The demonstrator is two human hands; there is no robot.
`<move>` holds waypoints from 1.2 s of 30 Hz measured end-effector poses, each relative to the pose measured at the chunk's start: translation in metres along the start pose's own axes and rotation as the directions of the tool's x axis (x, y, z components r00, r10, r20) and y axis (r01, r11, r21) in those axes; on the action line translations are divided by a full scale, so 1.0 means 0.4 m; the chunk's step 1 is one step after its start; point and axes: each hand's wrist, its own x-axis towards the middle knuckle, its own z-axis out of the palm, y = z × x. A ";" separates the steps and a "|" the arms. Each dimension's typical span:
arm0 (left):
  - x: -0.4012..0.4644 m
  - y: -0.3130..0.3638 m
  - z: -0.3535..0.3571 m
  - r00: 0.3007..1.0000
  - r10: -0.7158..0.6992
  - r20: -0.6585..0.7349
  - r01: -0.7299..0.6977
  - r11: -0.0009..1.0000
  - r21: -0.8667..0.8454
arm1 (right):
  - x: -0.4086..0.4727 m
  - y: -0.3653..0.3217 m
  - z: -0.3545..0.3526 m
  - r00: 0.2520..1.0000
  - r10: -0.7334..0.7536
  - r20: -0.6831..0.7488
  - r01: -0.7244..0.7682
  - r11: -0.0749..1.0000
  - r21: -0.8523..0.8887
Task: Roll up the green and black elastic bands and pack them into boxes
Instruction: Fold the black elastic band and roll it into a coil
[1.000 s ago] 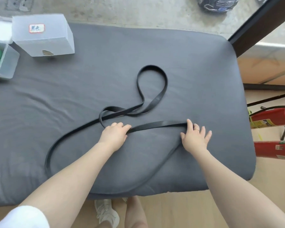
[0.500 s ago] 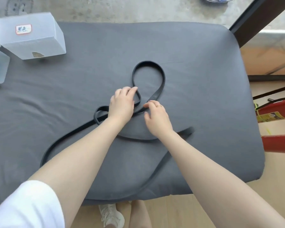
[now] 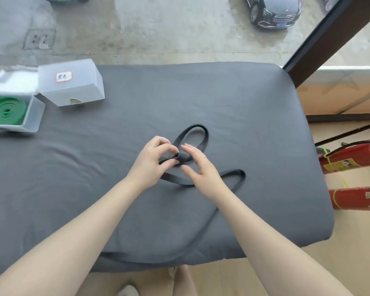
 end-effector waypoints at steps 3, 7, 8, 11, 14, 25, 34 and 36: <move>-0.122 0.090 -0.113 1.000 0.019 -0.010 -0.021 0.978 -0.209 | -0.096 -0.118 0.034 0.998 -0.041 0.045 0.032 0.984 0.177; -0.323 0.183 -0.234 0.999 0.053 -0.009 -0.052 0.908 -0.416 | -0.248 -0.244 0.137 0.988 -0.140 0.064 0.130 0.982 0.139; -0.372 0.198 -0.259 0.997 0.080 -0.005 -0.074 0.885 -0.460 | -0.288 -0.274 0.167 0.982 -0.178 0.054 0.171 0.978 0.117; -0.515 0.233 -0.331 0.990 0.144 -0.001 -0.112 0.770 -0.628 | -0.405 -0.358 0.249 0.966 -0.256 0.022 0.255 0.966 0.050; -0.633 0.259 -0.390 0.977 0.210 0.029 -0.116 0.648 -0.753 | -0.518 -0.405 0.314 0.958 -0.283 0.041 0.285 0.958 -0.035; -0.819 0.350 -0.402 0.958 0.270 0.096 -0.052 0.494 -0.868 | -0.853 -0.399 0.372 0.964 -0.034 0.264 -0.105 0.862 0.497; -0.847 0.480 -0.340 0.937 0.322 0.132 -0.023 0.435 -0.900 | -1.001 -0.449 0.350 0.913 -0.195 0.359 -0.083 0.772 0.631; -0.836 0.496 -0.323 0.952 0.287 0.104 -0.038 0.449 -0.893 | -0.996 -0.439 0.344 0.998 -0.064 0.009 0.054 0.896 0.440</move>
